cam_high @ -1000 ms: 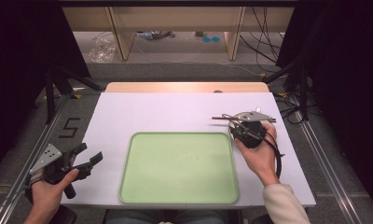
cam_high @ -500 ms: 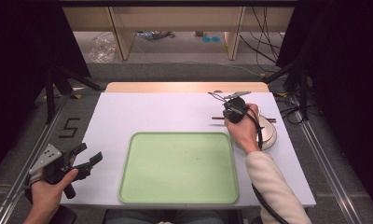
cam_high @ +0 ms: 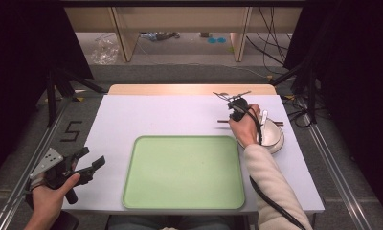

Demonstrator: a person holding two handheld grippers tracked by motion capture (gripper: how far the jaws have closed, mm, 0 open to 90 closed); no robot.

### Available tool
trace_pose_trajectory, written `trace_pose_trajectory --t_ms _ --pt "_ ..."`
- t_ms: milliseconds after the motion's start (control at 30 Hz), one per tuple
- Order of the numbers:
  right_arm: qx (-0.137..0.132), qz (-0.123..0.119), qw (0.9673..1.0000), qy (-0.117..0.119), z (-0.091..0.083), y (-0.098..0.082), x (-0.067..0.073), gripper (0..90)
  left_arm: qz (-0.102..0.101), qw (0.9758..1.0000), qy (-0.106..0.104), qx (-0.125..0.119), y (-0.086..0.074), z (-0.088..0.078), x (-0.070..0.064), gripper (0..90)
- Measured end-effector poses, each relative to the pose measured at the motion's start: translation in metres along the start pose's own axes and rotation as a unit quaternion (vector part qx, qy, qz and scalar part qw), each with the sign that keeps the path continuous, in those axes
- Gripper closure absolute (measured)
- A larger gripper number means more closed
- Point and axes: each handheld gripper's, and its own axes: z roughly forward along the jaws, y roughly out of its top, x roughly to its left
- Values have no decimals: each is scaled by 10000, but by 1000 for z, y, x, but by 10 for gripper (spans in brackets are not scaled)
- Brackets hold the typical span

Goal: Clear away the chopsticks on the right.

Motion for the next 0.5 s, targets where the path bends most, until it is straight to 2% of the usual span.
trace_pose_trajectory --t_ms 33,100,133,167,200,267,367,433,500 --pt "77 139 9999 3 1 -1 -1 900 0 10000 -1 2 0 0 0 198" --pt "85 169 9998 -53 3 -3 -3 900 -3 10000 -4 2 0 0 0 198" --pt "107 55 9999 -64 4 -4 -6 900 -1 10000 -5 4 0 0 0 198" --pt "107 55 9999 -64 4 -4 -6 900 -1 10000 -5 4 0 0 0 198" --pt "183 180 9996 -72 4 -4 -6 900 -3 10000 5 16 0 0 0 198" --pt "195 49 9997 -98 3 -3 -7 900 -3 10000 6 11 0 0 -1 198" --pt "240 11 9996 -121 4 -1 -8 900 -1 10000 5 10 0 0 0 198" --pt "267 15 9996 -133 5 -1 -8 900 2 10000 -1 6 0 0 0 198" --pt "318 134 9993 -153 5 0 -7 900 -2 10000 -4 -1 0 0 0 198"
